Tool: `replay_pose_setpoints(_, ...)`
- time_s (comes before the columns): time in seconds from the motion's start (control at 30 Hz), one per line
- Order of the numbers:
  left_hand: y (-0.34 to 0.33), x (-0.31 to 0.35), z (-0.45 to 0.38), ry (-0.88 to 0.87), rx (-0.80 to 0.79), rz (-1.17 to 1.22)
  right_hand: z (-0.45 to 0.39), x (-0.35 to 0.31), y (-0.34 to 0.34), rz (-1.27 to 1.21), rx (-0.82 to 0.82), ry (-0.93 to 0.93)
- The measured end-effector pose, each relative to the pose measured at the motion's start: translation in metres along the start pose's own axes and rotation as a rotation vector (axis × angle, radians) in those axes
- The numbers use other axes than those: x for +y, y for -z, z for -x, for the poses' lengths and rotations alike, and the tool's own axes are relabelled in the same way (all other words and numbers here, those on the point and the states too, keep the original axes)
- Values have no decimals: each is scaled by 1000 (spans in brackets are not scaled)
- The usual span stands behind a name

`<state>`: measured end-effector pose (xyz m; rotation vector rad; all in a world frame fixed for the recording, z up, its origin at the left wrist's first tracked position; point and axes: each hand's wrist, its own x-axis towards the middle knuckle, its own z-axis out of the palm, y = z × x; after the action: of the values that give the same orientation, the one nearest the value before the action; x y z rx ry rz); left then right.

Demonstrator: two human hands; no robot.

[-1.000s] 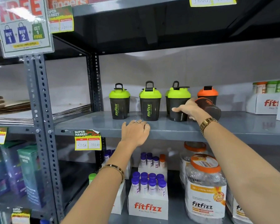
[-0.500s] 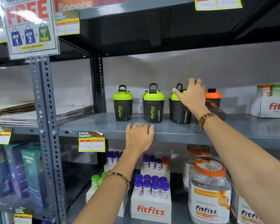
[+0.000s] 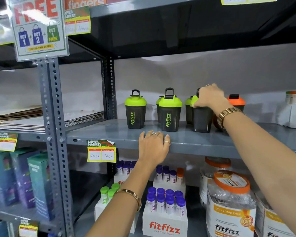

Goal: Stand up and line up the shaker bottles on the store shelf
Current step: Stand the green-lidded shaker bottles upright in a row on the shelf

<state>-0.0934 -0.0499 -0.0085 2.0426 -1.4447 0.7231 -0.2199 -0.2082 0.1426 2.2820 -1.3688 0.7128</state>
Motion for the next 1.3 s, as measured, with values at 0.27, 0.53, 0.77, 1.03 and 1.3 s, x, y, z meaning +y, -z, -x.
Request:
replay_pose_setpoints(0.27, 0, 0, 1, -5, 2, 12, -3, 22, 13, -189, -205, 50)
replay_pose_setpoints(0.53, 1, 1, 0, -7, -7, 29, -5, 23, 11, -600, -75, -45)
replay_pose_setpoints(0.77, 0, 1, 0, -3, 2, 36, 8, 11, -18, -391, 56, 1)
replay_pose_setpoints(1.03, 0, 0, 0, -9, 10, 29, -3, 27, -10, -488, -47, 52)
replay_pose_setpoints(1.3, 2, 2, 2, -3, 11, 27, -7, 41, -16, -781, -159, 58)
